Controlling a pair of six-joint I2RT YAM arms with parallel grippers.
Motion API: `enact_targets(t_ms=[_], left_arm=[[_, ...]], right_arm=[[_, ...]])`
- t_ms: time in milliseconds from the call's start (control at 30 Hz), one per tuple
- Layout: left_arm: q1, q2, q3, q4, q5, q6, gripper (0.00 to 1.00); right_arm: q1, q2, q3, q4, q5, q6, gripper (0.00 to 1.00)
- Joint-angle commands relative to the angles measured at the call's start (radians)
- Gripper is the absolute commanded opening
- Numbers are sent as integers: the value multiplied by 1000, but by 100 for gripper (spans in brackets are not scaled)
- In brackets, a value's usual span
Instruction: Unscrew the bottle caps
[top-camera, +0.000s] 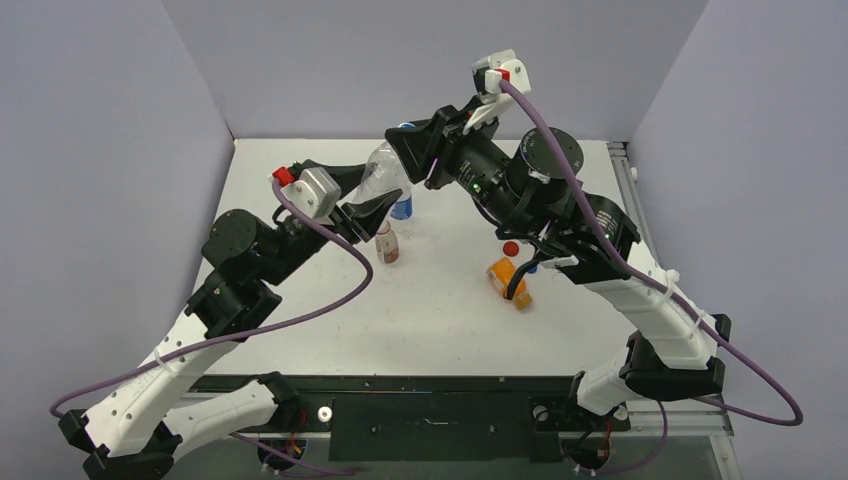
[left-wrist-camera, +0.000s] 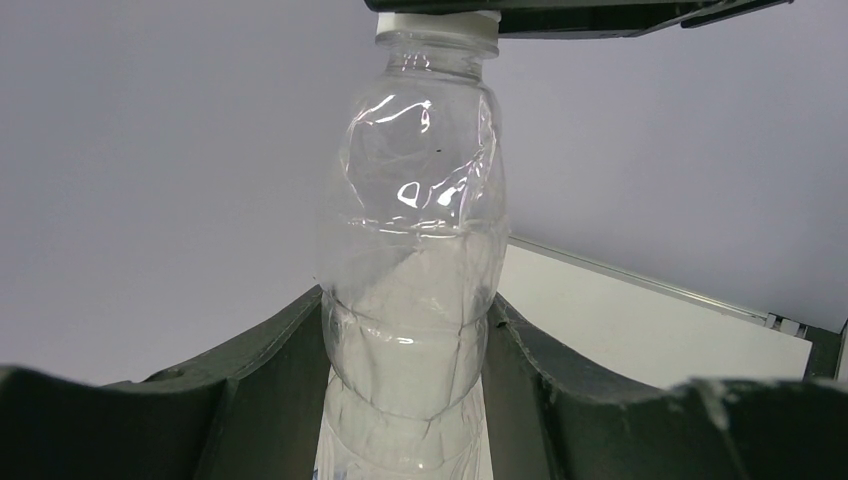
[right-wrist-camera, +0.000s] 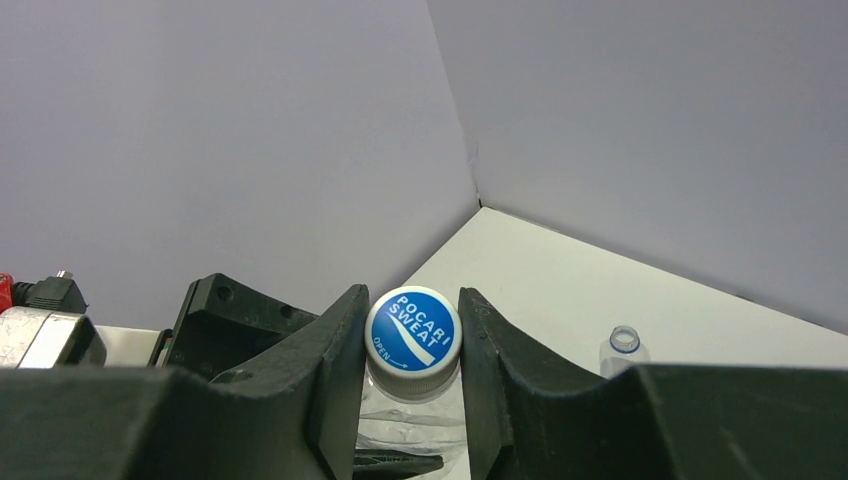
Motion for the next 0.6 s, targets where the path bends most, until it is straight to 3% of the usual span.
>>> enact_targets(t_ms=[0, 133, 200, 433, 567], left_arm=[[-12, 6, 35, 31, 43, -27, 10], [-7, 3, 68, 11, 127, -129, 9], [-3, 0, 88, 8, 215, -189, 9], [11, 43, 237, -58, 526, -449, 6], [14, 49, 270, -77, 621, -514, 4]], right_arm=[[-9, 26, 34, 31, -31, 1, 1], [-20, 11, 23, 26, -87, -33, 0], [-37, -45, -13, 60, -210, -62, 0], [-149, -153, -126, 258, -977, 20, 0], [-152, -157, -137, 450, -1203, 134, 0]])
